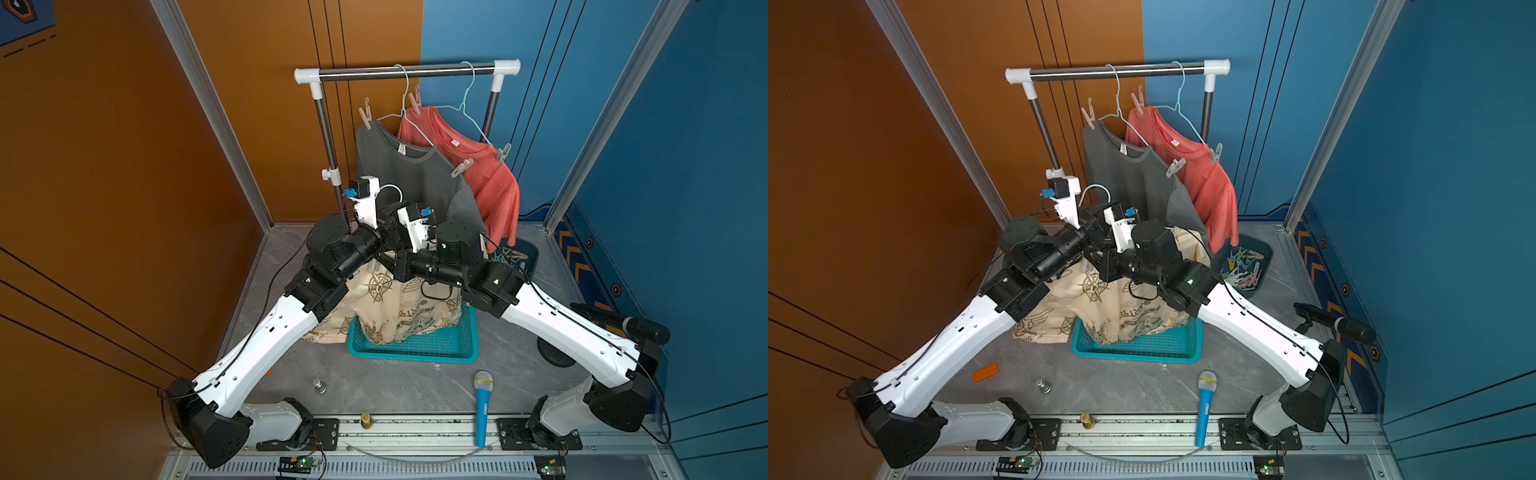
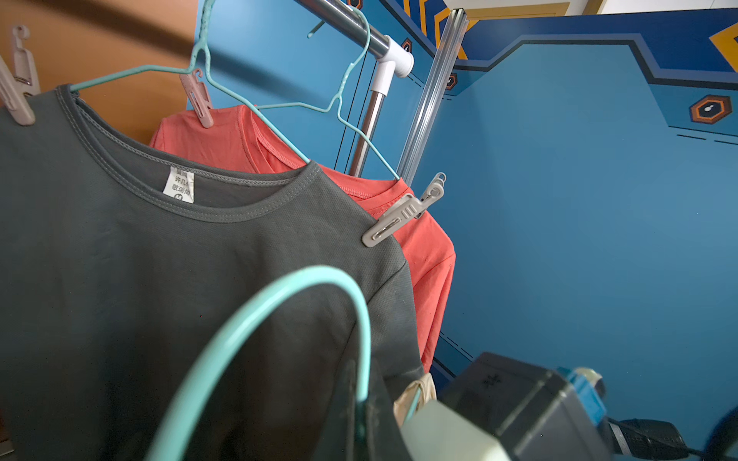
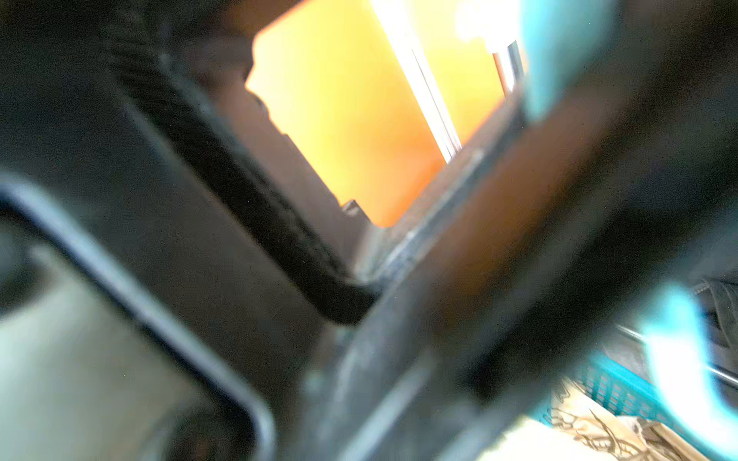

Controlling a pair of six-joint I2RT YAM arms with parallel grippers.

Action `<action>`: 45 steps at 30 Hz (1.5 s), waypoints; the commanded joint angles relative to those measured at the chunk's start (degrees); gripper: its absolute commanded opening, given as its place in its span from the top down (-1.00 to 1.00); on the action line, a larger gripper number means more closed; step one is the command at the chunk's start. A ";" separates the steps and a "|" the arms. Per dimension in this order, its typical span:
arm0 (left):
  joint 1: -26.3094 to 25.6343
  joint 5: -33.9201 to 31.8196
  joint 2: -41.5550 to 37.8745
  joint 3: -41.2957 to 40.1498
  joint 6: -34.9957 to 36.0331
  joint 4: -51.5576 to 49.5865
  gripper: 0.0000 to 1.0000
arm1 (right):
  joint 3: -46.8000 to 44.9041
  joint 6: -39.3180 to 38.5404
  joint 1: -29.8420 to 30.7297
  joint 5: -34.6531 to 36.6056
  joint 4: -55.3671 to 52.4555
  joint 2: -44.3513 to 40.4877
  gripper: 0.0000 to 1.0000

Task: Use clothespins to secure the t-shirt on both sides of the hanger
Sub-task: Clamp the T-shirt on the hanger, then adjust the clothespin on the hanger.

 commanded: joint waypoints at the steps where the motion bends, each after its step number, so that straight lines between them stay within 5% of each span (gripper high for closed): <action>1: -1.76 4.01 -1.76 1.04 2.02 4.52 0.90 | -1.35 -0.85 -1.36 -1.75 -5.29 -2.12 0.97; 22: 4.67 7.02 -3.30 3.14 -1.81 4.72 0.89 | -9.46 -3.23 -5.23 3.11 -15.84 -16.34 0.98; 29: 5.58 8.98 -5.06 2.16 -2.25 4.43 0.89 | -8.75 -3.07 -15.50 3.92 -22.19 -22.32 0.98; 37: 4.13 10.66 -4.46 1.81 -1.29 5.26 0.87 | -2.43 2.44 -15.30 -2.79 -15.40 -15.22 1.00; 45: 2.59 11.05 -2.49 2.39 -0.49 6.63 0.86 | 1.99 4.05 -9.60 -2.35 -10.82 -8.92 1.00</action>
